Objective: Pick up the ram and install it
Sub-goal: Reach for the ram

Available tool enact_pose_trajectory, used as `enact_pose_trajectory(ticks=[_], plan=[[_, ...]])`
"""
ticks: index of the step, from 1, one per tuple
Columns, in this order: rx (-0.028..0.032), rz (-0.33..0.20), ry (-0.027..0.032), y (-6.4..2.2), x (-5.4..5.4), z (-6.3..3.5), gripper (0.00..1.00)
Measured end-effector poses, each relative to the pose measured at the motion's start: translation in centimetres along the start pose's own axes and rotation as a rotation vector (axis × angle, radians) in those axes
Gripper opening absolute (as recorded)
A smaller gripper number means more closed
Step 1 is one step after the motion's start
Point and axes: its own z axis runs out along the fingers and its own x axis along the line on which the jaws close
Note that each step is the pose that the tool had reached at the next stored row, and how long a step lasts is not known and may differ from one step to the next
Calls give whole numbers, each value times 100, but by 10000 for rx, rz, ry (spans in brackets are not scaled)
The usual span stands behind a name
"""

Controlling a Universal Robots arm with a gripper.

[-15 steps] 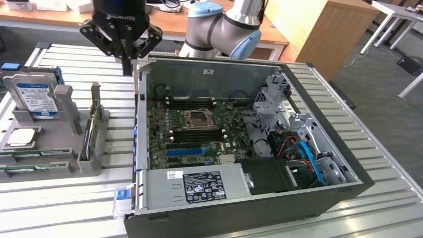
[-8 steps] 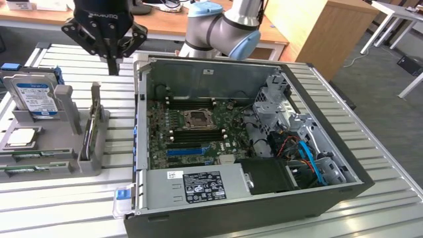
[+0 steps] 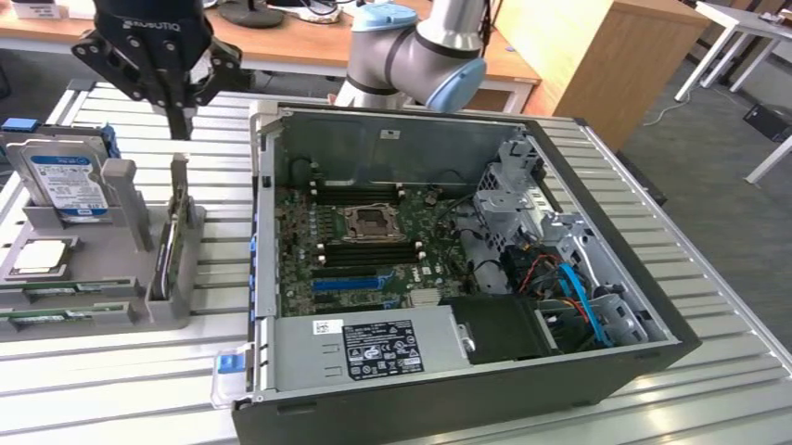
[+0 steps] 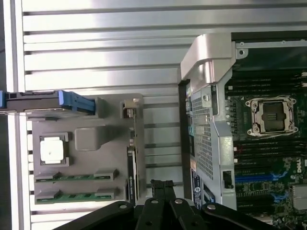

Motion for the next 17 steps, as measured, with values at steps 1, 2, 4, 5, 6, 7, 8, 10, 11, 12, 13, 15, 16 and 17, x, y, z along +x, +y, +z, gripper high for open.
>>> enact_pose_trajectory(ticks=[1, 2, 4, 5, 6, 7, 8, 10, 11, 12, 13, 15, 16, 17], plan=[[0, 0, 0, -3, 34, -1, 11], [0, 1, 1, -5, 69, -1, 11], [1, 2, 1, -10, 139, -2, 11], [-1, 1, 0, -13, 176, -2, 11], [0, 0, 0, -16, 212, -2, 11], [-1, 0, 0, -18, 246, -2, 11], [0, 0, 0, -21, 283, -3, 11], [1, 1, 2, -26, 355, -4, 11], [0, 1, 1, -29, 390, -4, 11], [0, 1, 0, -32, 428, -4, 11], [0, 1, 1, -35, 464, -5, 11], [1, 0, 1, -40, 533, -6, 11], [0, 0, 0, -43, 567, -6, 11], [0, 1, 0, -45, 600, -6, 11]])
